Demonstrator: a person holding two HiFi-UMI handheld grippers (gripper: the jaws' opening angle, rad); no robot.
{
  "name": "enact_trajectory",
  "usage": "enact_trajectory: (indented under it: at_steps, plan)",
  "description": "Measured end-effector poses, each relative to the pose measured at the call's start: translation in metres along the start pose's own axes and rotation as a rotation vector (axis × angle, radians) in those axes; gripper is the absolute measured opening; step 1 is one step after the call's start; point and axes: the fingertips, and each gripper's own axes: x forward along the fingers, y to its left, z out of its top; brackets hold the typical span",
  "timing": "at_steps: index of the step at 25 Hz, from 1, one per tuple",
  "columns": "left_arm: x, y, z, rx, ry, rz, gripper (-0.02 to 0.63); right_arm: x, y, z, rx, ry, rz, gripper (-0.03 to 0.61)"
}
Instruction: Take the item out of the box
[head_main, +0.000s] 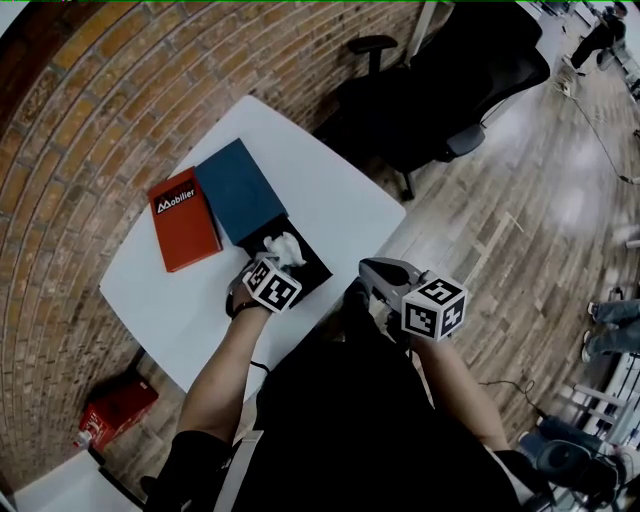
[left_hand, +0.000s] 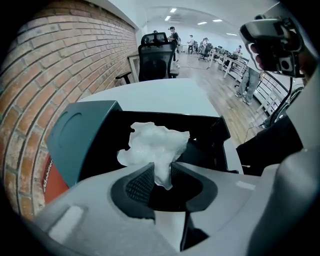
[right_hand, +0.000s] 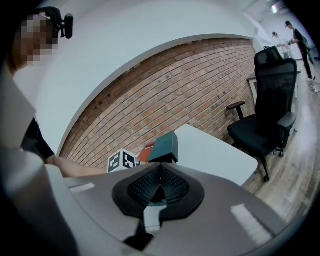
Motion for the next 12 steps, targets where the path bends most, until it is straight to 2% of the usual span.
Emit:
enact_trajectory:
  at_steps: [4, 12]
  plan:
    - [-0.008, 0.003, 0.007, -0.009, -0.054, 0.019, 0.072, -0.005, 0.005, -0.008, 0.004, 0.0, -0.01, 0.0]
    - [-0.055, 0.009, 0.021, -0.049, -0.203, 0.041, 0.069, -0.014, 0.025, -0.009, -0.021, -0.01, -0.023, 0.002]
